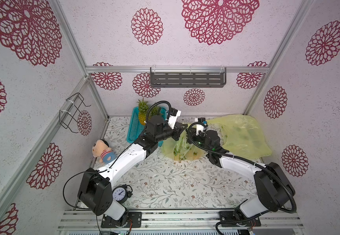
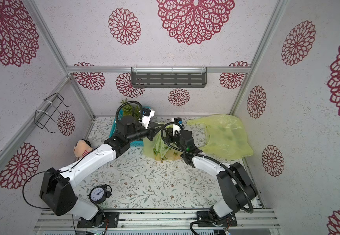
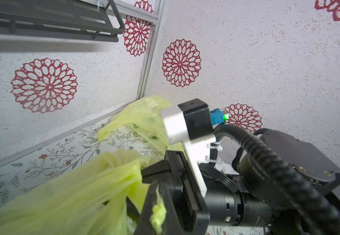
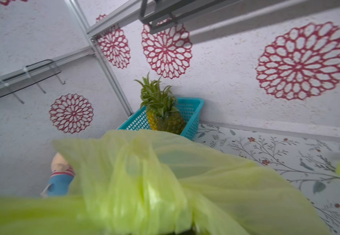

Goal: Place the pineapple into a plastic bag & tie a knot
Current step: Cross the plastic bag at the center of the board.

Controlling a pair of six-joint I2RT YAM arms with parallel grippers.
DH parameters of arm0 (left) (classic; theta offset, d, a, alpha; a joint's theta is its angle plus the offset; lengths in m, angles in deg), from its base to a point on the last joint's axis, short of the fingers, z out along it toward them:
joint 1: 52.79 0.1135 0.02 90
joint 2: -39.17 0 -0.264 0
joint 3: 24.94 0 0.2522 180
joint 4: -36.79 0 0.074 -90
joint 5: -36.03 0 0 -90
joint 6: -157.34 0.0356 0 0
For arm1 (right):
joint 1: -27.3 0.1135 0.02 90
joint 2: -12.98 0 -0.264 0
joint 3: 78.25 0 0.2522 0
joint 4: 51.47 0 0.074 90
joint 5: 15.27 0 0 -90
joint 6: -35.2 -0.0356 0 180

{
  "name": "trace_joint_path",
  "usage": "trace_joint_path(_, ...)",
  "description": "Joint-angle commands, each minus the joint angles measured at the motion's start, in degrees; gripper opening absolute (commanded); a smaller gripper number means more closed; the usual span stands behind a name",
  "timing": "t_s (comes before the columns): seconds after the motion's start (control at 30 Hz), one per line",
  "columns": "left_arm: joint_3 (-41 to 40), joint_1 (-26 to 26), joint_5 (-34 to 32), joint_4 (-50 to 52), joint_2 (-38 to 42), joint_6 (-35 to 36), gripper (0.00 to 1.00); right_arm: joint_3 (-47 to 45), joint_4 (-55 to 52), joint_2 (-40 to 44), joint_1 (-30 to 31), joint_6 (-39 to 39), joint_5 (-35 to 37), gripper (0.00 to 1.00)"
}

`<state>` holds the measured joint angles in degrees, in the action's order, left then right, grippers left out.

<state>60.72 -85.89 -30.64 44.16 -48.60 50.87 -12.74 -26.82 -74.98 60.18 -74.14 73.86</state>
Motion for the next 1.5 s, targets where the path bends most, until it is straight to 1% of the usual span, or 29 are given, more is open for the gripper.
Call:
trace_joint_path(0.0, -0.53, 1.47, -0.84, 1.39, 3.78, 0.22, 0.0, 2.17, -0.83, 1.02, -0.45, -1.62, 11.15, 0.0)
trace_joint_path(0.1, -0.54, 2.29, -0.74, 2.72, 4.03, 0.22, 0.04, 2.17, 0.46, 1.08, -0.45, -0.37, 3.76, 0.0)
trace_joint_path(0.17, -0.21, 2.68, -0.66, 3.69, 4.07, 0.21, 0.11, 2.22, 1.98, 0.95, -0.45, -0.54, -1.93, 0.0)
trace_joint_path(0.2, 0.05, 2.85, -0.7, 3.9, 4.17, 0.17, 0.15, 2.22, 2.41, 0.88, -0.45, -0.72, -3.4, 0.0)
trace_joint_path(0.27, 0.9, 3.34, -0.74, 4.86, 4.43, 0.04, 0.25, 2.22, 2.97, 0.78, -0.45, -1.56, -4.06, 0.0)
trace_joint_path(0.33, 1.55, 4.04, -0.9, 5.27, 5.04, -0.25, 0.39, 2.22, 2.83, 0.78, -0.45, -1.56, -3.81, 0.0)
trace_joint_path(0.43, 2.78, 5.79, -1.18, 5.6, 5.3, -2.38, 0.56, 2.31, 2.57, 0.51, -0.45, -1.06, -4.34, 0.0)
trace_joint_path(0.47, 3.51, 6.54, -1.18, 6.1, 4.82, -3.43, 0.6, 2.39, 2.46, 0.44, -0.45, -1.12, -4.56, 0.0)
trace_joint_path(0.53, 5.42, 8.02, -1.41, 7.9, 3.03, -5.58, 0.63, 2.39, 2.67, 0.26, -0.45, -1.38, -4.67, 0.0)
trace_joint_path(0.63, 8.37, 10.01, -2.88, 11.0, -0.83, -9.35, 0.63, 2.39, 2.81, -0.08, -0.45, -1.93, -4.48, 0.0)
trace_joint_path(0.7, 10.38, 10.59, -3.06, 13.15, -3.55, -10.5, 0.6, 2.56, 2.72, -0.49, -0.46, -2.18, -4.53, 0.0)
trace_joint_path(0.83, 12.52, 10.6, 1.92, 14.86, -7.85, -10.51, 0.51, 3.25, 2.71, -1.23, -0.63, -2.7, -4.8, 0.0)
trace_joint_path(0.93, 10.72, 10.25, 4.53, 13.43, -8.99, -10.9, 0.45, 3.95, 2.73, -2.07, -0.93, -3.79, -5.24, 0.0)
trace_joint_path(1.03, 8.13, 9.32, 6.48, 11.87, -9.76, -11.43, 0.41, 4.57, 3.52, -2.94, -1.39, -5.24, -6.45, 0.0)
trace_joint_path(1.1, 7.44, 8.06, 6.44, 13.02, -10.59, -9.91, 0.4, 5.0, 4.19, -3.59, -1.82, -6.27, -7.58, 0.0)
trace_joint_path(1.2, 6.75, 6.61, 6.4, 15.27, -11.43, -8.06, 0.35, 5.85, 4.65, -4.52, -2.47, -7.59, -8.97, 0.0)
trace_joint_path(1.3, 4.44, 5.73, 9.31, 12.48, -10.96, -8.05, 0.31, 7.81, 3.25, -5.88, -3.13, -7.83, -11.35, 0.0)
trace_joint_path(1.37, 3.13, 5.02, 11.15, 10.35, -10.72, -7.9, 0.3, 9.09, 2.46, -6.81, -3.74, -8.19, -14.19, 0.0)
trace_joint_path(1.47, 2.45, 4.09, 12.11, 9.74, -10.93, -7.18, 0.29, 9.85, 4.12, -7.42, -4.52, -10.02, -19.97, 0.0)
